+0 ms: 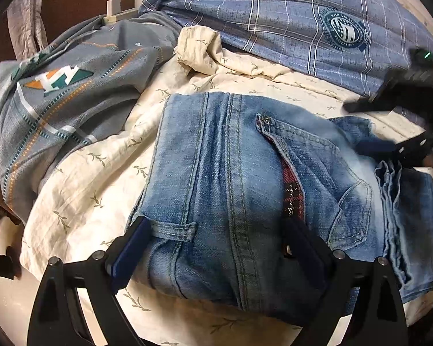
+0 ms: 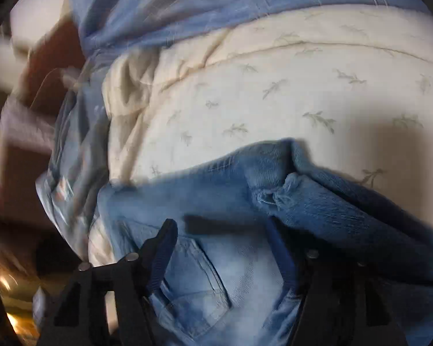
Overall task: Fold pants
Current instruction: 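Release the jeans and pull the right gripper back from the folded stack, then grasp the jeans leg end with the left gripper and lift it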
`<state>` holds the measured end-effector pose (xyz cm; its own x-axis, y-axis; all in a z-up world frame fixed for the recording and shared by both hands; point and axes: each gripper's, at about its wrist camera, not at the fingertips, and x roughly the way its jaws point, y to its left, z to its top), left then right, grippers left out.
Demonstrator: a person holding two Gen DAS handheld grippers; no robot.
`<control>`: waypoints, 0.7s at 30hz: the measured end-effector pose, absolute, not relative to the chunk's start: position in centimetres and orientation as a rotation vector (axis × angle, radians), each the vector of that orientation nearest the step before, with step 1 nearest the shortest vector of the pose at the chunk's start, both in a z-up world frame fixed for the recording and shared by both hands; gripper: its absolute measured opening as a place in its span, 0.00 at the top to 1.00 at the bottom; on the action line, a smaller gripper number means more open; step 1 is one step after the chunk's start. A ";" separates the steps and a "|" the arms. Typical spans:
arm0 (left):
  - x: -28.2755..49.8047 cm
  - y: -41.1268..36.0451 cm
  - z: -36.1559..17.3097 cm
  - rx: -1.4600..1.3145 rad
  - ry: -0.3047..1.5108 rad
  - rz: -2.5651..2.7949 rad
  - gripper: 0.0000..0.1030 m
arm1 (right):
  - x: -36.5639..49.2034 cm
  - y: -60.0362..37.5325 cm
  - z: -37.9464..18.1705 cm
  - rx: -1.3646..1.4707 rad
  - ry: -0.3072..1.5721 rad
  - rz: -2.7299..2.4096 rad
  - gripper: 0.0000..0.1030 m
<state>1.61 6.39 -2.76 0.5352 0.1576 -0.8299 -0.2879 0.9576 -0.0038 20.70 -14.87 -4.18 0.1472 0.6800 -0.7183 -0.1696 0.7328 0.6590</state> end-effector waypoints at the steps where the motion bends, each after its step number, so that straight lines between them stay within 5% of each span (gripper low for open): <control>1: 1.6 6.6 -2.7 -0.160 0.968 0.261 0.07 | 20.3 -14.7 -3.0 0.474 1.264 0.681 0.33; 6: 1.4 6.8 -2.7 -0.204 0.955 0.259 0.07 | 15.2 -16.4 1.3 0.542 1.149 0.769 0.25; 11: 1.4 6.9 -2.6 -0.225 0.936 0.259 0.06 | 13.3 -13.8 -7.9 0.531 1.415 0.738 0.20; 17: -3.0 10.3 1.3 -0.394 0.749 0.259 0.06 | 9.1 -17.7 -0.7 0.545 1.129 0.797 0.18; 21: -6.2 14.3 0.4 -0.767 0.777 0.181 0.06 | 4.4 -21.1 -0.8 0.493 1.007 0.784 0.16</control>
